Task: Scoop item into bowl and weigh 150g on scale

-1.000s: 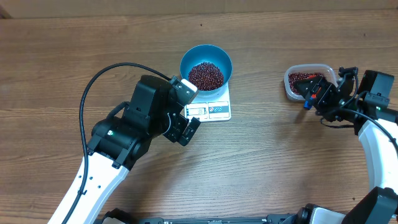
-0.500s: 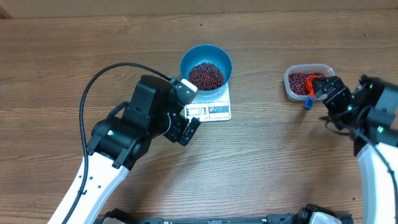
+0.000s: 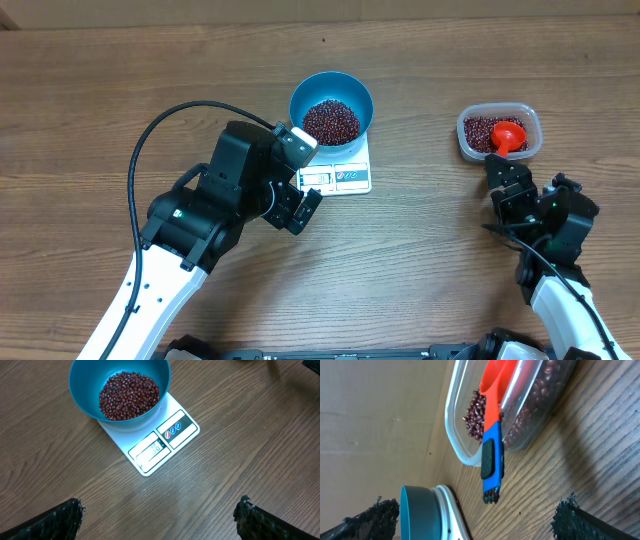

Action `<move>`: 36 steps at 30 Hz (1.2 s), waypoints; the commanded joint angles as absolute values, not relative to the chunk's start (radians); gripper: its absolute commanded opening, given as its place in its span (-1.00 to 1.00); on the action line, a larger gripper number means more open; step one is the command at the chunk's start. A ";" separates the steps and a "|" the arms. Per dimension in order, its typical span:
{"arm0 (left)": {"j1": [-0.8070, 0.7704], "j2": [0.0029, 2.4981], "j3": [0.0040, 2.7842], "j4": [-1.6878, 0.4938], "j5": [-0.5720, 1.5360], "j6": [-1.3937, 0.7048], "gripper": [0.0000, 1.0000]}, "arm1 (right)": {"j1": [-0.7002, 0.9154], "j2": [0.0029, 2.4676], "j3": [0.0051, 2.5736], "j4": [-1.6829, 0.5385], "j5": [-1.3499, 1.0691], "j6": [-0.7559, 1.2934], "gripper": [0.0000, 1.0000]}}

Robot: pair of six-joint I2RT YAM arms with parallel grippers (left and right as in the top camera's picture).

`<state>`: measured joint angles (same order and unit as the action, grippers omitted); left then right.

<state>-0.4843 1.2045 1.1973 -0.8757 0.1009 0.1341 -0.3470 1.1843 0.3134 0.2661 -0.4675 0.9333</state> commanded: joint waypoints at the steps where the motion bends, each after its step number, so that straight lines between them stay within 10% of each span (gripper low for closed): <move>1: -0.481 1.204 1.198 -0.876 0.101 0.153 0.99 | -0.347 1.174 0.300 0.291 -0.439 0.973 1.00; 36: -0.481 1.204 1.198 -0.876 0.101 0.153 0.99 | -0.281 1.367 0.300 0.568 -0.247 1.025 0.75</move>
<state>-0.4843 1.2045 1.1973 -0.8761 0.1009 0.1341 -0.2863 1.3514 0.3042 0.5587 -0.2733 1.0237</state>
